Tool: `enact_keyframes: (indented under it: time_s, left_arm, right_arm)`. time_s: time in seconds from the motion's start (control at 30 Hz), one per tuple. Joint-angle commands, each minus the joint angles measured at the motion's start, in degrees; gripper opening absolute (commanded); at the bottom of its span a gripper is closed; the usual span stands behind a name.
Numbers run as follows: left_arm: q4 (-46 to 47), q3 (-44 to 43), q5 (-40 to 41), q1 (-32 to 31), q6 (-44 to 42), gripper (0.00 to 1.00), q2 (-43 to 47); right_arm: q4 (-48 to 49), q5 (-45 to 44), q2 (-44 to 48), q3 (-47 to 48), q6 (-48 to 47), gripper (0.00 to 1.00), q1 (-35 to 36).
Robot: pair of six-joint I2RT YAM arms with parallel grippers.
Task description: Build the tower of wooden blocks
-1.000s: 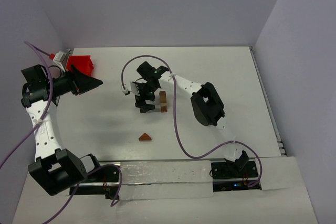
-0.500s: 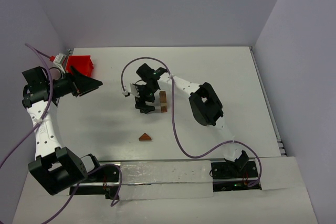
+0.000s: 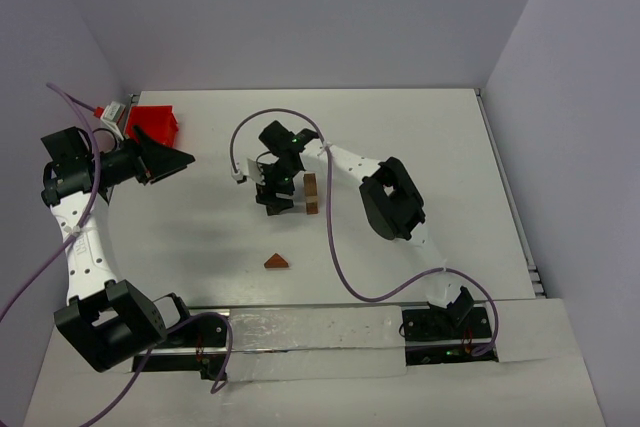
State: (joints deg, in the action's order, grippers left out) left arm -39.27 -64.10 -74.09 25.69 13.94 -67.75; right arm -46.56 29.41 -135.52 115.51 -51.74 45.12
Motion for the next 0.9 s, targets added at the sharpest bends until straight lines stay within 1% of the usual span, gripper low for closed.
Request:
enact_keyframes:
  time_s: [0.0,0.07,0.2,0.27,0.4,0.47,0.57,0.6,0.7,0.77,0.87]
  left_arm:
    - [1.0,-0.7,0.0,0.5,-1.4,0.94,0.3]
    - [0.6,-0.7,0.3,0.6,-1.7,0.94,0.4]
    - [0.2,-0.3,0.7,0.5,-2.5,0.94,0.6]
    - [0.5,-0.1,2.5,0.5,-2.1,0.94,0.8]
    - [3.0,1.4,7.5,0.6,0.2,0.93,2.4]
    - [4.0,2.0,10.1,0.5,-0.3,0.93,3.3]
    - [2.5,1.5,10.9,0.2,-2.9,0.93,3.8]
    - [2.5,1.4,10.9,0.2,-2.9,0.93,3.7]
    - [2.0,-0.1,11.5,-1.2,-4.7,0.92,3.1]
    - [2.3,-1.1,12.7,-2.9,-4.9,0.92,2.6]
    - [2.2,-2.5,14.7,-5.6,-5.8,0.91,1.8]
  right_arm:
    - [3.9,0.1,1.7,-1.2,1.2,0.74,0.5]
    - [4.6,0.2,2.2,-1.7,1.4,0.71,0.4]
    - [5.7,0.5,5.2,-3.2,2.0,0.6,0.4]
    - [5.7,1.0,7.5,-4.5,2.3,0.54,0.4]
    - [3.6,2.1,13.9,-5.6,2.7,0.47,0.0]
    - [1.7,3.1,17.3,-5.6,3.1,0.42,-0.5]
    - [-2.0,4.9,22.2,-5.3,3.5,0.39,-1.9]
    - [-2.0,4.9,22.2,-5.3,3.4,0.39,-1.9]
    - [-8.0,4.4,27.9,-5.3,2.1,0.35,-3.6]
    - [-10.5,3.9,29.5,-5.5,1.2,0.32,-4.8]
    - [-13.6,3.6,29.5,-5.2,-0.1,0.24,-7.2]
